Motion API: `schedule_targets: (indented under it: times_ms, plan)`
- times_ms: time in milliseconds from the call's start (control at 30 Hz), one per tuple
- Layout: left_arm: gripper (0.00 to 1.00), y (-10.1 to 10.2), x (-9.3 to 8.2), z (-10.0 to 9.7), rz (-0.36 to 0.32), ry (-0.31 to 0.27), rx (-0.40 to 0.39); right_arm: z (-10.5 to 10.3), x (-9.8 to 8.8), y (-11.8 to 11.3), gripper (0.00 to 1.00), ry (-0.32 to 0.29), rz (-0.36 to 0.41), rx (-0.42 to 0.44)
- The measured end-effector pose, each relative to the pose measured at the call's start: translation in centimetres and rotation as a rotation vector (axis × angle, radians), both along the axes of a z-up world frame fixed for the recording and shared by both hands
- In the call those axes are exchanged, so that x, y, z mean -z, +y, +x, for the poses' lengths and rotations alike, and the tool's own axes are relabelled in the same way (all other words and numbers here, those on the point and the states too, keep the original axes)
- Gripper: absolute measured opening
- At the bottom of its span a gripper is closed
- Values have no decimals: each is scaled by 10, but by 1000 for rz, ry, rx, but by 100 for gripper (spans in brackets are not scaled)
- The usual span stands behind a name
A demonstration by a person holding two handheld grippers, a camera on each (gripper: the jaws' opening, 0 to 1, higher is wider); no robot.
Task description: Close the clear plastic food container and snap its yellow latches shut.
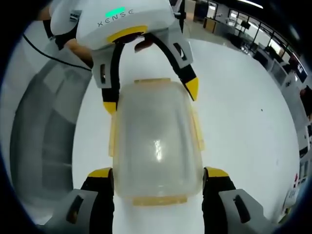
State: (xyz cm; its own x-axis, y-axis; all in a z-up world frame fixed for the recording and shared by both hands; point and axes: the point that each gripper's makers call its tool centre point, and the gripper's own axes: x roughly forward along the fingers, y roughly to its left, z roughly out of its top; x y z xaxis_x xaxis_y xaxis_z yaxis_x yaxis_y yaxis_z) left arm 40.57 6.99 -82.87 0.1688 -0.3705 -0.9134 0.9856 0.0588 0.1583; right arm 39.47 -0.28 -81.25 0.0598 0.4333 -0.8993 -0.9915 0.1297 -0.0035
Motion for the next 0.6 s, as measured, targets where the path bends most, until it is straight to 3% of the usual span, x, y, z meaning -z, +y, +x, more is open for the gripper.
schedule_targets:
  times_ms: [600]
  plan:
    - [86, 25, 2, -1, 2, -6, 2, -5, 2, 27, 74, 7, -15, 2]
